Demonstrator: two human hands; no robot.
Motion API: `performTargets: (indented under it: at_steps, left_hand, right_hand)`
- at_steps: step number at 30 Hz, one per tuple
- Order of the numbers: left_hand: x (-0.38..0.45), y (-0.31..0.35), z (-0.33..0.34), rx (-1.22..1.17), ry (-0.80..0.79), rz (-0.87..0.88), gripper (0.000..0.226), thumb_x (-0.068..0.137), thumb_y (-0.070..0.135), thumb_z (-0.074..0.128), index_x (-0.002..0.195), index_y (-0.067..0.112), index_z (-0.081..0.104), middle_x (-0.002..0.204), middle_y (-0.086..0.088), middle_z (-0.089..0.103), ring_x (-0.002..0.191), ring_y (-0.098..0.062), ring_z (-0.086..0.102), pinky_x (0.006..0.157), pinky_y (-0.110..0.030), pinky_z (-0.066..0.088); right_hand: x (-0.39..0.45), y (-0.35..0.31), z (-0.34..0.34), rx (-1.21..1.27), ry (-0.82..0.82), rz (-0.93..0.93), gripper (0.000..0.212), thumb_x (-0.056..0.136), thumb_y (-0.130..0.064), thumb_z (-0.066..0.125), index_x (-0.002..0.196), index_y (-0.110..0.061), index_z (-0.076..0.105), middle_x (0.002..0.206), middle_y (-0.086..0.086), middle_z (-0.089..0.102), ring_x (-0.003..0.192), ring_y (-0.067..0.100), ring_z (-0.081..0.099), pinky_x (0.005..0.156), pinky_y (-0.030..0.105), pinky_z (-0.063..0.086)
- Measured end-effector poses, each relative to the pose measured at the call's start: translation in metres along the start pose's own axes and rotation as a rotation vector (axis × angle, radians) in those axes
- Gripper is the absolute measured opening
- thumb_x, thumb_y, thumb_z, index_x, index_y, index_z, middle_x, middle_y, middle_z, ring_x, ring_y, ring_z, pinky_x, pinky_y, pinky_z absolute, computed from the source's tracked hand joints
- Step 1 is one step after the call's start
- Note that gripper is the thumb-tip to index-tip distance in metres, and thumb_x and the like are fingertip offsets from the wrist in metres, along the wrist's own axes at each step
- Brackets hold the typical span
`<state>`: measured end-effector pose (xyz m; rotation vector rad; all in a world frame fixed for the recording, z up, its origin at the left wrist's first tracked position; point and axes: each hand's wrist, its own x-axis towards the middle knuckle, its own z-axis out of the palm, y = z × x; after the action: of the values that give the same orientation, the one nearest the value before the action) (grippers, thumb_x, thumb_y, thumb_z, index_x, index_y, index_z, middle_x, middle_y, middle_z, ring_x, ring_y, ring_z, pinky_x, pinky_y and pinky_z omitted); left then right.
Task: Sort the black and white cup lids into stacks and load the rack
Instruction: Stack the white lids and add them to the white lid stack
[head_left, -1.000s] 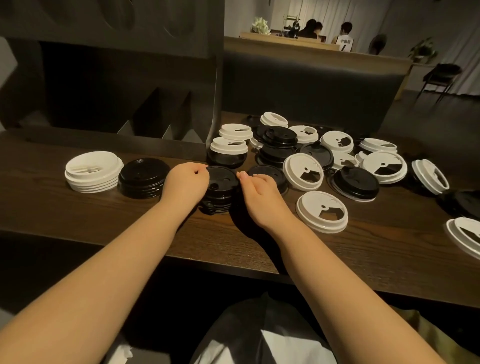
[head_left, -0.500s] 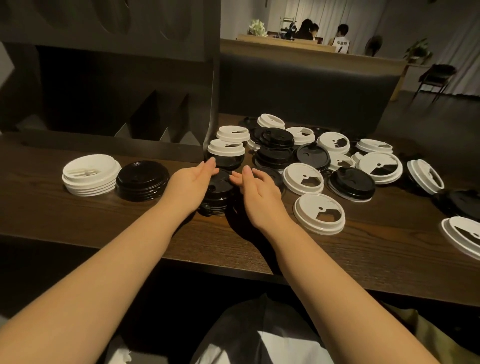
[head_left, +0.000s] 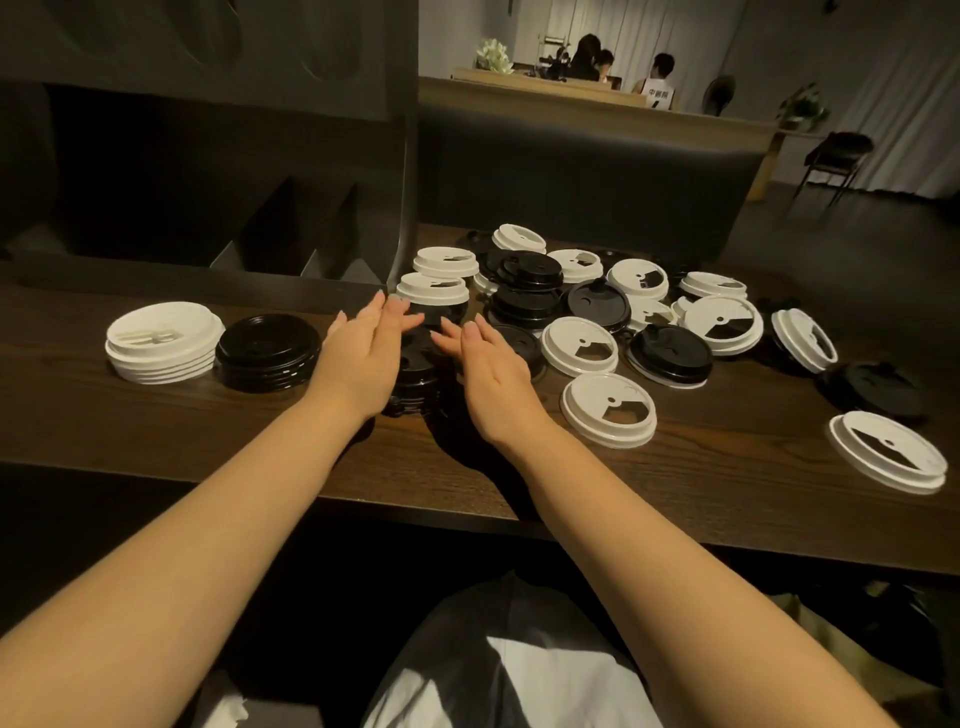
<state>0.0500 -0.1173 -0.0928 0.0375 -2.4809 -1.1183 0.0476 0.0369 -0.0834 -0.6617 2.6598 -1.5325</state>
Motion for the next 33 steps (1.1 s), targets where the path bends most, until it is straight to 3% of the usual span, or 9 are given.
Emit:
performTargets:
  at_steps: [3,5,7,11,14,19,22,26,33]
  left_hand:
    - [-0.003,0.02,0.003,-0.011,0.016,0.073,0.077,0.09,0.06,0.006,0.126,0.021,0.062,0.147,-0.001,0.046,0.144,-0.016,0.026,0.119,-0.035,0.002]
    - [-0.004,0.038,0.007,0.005,-0.026,0.096,0.065,0.098,0.053,0.011,0.129,0.022,0.06,0.146,-0.001,0.046,0.143,-0.018,0.028,0.117,-0.03,0.004]
    - [-0.006,0.057,0.014,-0.022,-0.061,0.098,0.052,0.105,0.039,0.018,0.131,0.02,0.059,0.145,-0.002,0.047,0.14,-0.017,0.031,0.11,-0.022,0.013]
    - [-0.012,0.091,0.035,-0.048,-0.16,0.162,0.052,0.105,0.038,0.019,0.132,0.016,0.057,0.147,-0.005,0.044,0.143,-0.019,0.028,0.119,-0.038,0.015]
    - [-0.016,0.108,0.057,-0.048,-0.232,0.178,0.051,0.105,0.035,0.018,0.134,0.013,0.054,0.147,-0.004,0.045,0.143,-0.014,0.027,0.119,-0.032,0.012]
    - [-0.01,0.125,0.091,-0.106,-0.361,0.125,0.056,0.104,0.042,0.018,0.138,0.012,0.051,0.146,-0.004,0.046,0.138,-0.015,0.035,0.108,-0.026,0.024]
    - [0.0,0.134,0.103,-0.134,-0.412,0.072,0.058,0.104,0.041,0.018,0.126,0.006,0.058,0.134,-0.01,0.056,0.124,-0.019,0.047,0.091,-0.025,0.029]
    - [0.014,0.14,0.113,-0.129,-0.464,0.002,0.058,0.104,0.045,0.016,0.12,0.01,0.06,0.132,-0.012,0.056,0.123,-0.023,0.046,0.089,-0.027,0.027]
    - [0.019,0.122,0.118,-0.084,-0.38,0.069,0.054,0.104,0.04,0.019,0.145,0.011,0.041,0.154,-0.005,0.034,0.146,-0.014,0.019,0.116,-0.029,0.015]
  right_hand:
    - [0.008,-0.004,-0.01,0.108,0.078,0.045,0.07,0.096,-0.06,0.012,0.124,-0.022,0.064,0.147,-0.004,0.044,0.144,0.008,0.02,0.119,0.044,0.011]
    - [0.012,-0.003,-0.023,0.101,0.1,0.096,0.094,0.073,-0.085,0.006,0.118,-0.029,0.067,0.146,-0.003,0.046,0.142,0.011,0.027,0.117,0.047,0.017]
    - [0.012,0.002,-0.041,0.067,0.119,0.154,0.103,0.061,-0.09,0.004,0.114,-0.031,0.069,0.146,-0.001,0.046,0.142,0.013,0.028,0.116,0.048,0.017]
    - [-0.007,0.018,-0.076,0.023,0.189,0.227,0.091,0.072,-0.079,0.007,0.112,-0.027,0.07,0.146,0.0,0.046,0.142,0.014,0.027,0.117,0.047,0.015]
    - [-0.021,0.039,-0.094,-0.01,0.231,0.264,0.081,0.084,-0.069,0.008,0.113,-0.025,0.07,0.145,0.002,0.047,0.141,0.015,0.03,0.116,0.048,0.017]
    - [-0.026,0.065,-0.116,-0.03,0.278,0.341,0.102,0.06,-0.084,0.004,0.113,-0.026,0.07,0.147,-0.001,0.045,0.142,0.012,0.028,0.117,0.048,0.016]
    - [-0.024,0.074,-0.134,-0.063,0.322,0.351,0.104,0.058,-0.083,0.003,0.116,-0.026,0.068,0.144,0.0,0.048,0.141,0.013,0.03,0.116,0.049,0.016]
    - [-0.018,0.083,-0.152,-0.087,0.348,0.391,0.098,0.066,-0.079,0.003,0.118,-0.027,0.067,0.147,0.003,0.044,0.142,0.015,0.026,0.116,0.051,0.015]
    - [0.006,0.079,-0.145,-0.252,0.349,0.364,0.065,0.101,-0.049,0.01,0.121,-0.021,0.065,0.148,0.004,0.041,0.143,0.018,0.02,0.116,0.046,0.007]
